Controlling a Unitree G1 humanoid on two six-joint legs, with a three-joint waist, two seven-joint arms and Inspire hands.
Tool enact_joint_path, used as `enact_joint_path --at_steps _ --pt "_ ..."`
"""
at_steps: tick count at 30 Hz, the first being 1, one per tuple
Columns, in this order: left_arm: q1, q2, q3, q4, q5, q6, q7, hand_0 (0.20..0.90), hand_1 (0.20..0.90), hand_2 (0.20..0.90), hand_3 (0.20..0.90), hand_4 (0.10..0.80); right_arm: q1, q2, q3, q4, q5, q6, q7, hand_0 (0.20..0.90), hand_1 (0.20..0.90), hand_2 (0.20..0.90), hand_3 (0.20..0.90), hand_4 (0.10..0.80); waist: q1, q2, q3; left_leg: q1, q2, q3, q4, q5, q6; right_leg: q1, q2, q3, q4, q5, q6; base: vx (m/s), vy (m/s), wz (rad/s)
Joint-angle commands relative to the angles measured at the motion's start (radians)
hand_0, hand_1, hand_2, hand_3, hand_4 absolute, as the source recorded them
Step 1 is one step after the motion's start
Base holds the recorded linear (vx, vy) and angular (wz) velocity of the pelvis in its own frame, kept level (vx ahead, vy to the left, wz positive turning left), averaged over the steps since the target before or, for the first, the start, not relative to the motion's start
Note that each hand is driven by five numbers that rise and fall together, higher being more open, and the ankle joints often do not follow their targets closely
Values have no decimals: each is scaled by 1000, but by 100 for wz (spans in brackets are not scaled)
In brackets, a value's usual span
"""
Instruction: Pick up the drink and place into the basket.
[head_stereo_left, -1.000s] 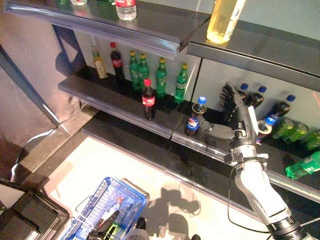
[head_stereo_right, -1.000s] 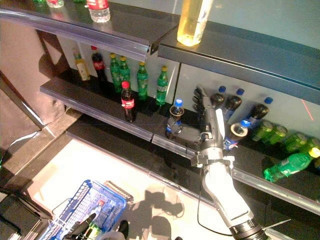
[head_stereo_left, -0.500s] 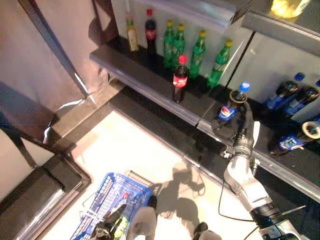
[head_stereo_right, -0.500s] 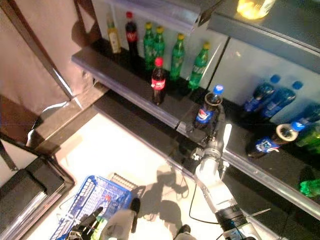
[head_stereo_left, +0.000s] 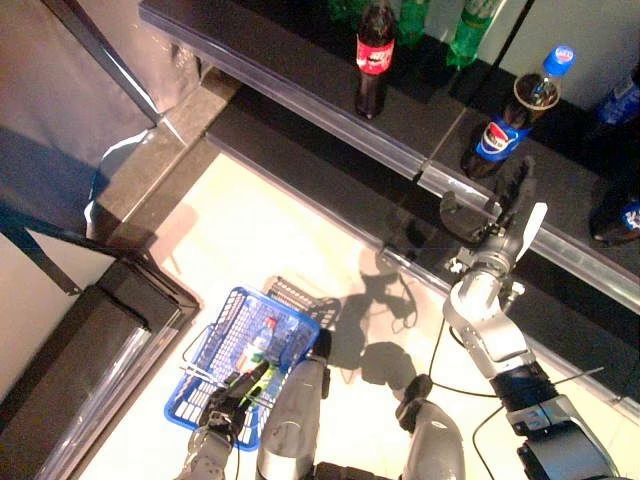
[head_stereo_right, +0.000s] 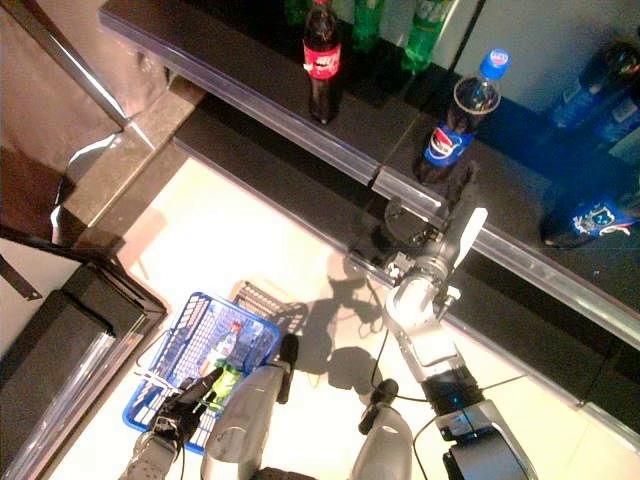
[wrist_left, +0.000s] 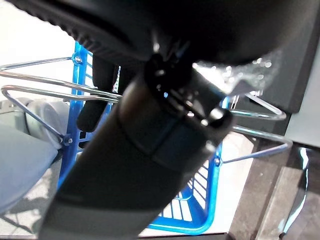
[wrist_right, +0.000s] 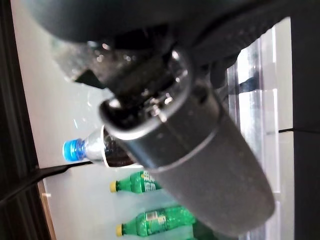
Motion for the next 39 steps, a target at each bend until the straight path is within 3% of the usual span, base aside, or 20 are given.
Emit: enact_joint_path --at_steps 1,22,25,33,39 --pt "70 0 -80 -144 -12 -47 -101 300 300 300 200 100 -164 -53 -60 -70 -24 -118 -73 900 900 900 900 800 -16 12 -15 -20 -27 -52 33 -19 -11 18 38 -14 22 -6 -49 -29 -16 -5" --pt "11 40 -118 -181 -69 -42 -93 300 300 300 200 100 -459 -129 -60 79 109 -91 -28 900 900 900 900 800 5 25 -15 -152 -32 -32 22 -9 9 -149 35 13 10 28 -38 0 3 -4" --pt "13 48 -125 -189 -79 -45 -94 300 300 300 200 100 -504 -132 -47 117 131 -95 -10 900 900 900 900 800 13 21 -15 -156 -37 -35 28 -41 6 -159 33 26 16 11 -23 65 0 0" --pt "0 71 -143 -220 -86 -53 -80 300 300 300 200 100 -608 -146 -14 178 160 -93 5 900 900 900 900 800 25 12 -15 -212 -44 -29 25 -44 16 -219 30 34 3 37 -12 13 14 -6" --pt "-1 94 -145 -240 -110 -55 -77 300 300 300 200 100 -678 -182 -13 270 227 -141 -14 900 900 900 900 800 31 7 -15 -233 -44 -20 23 -49 20 -240 25 30 0 47 -9 4 16 0"
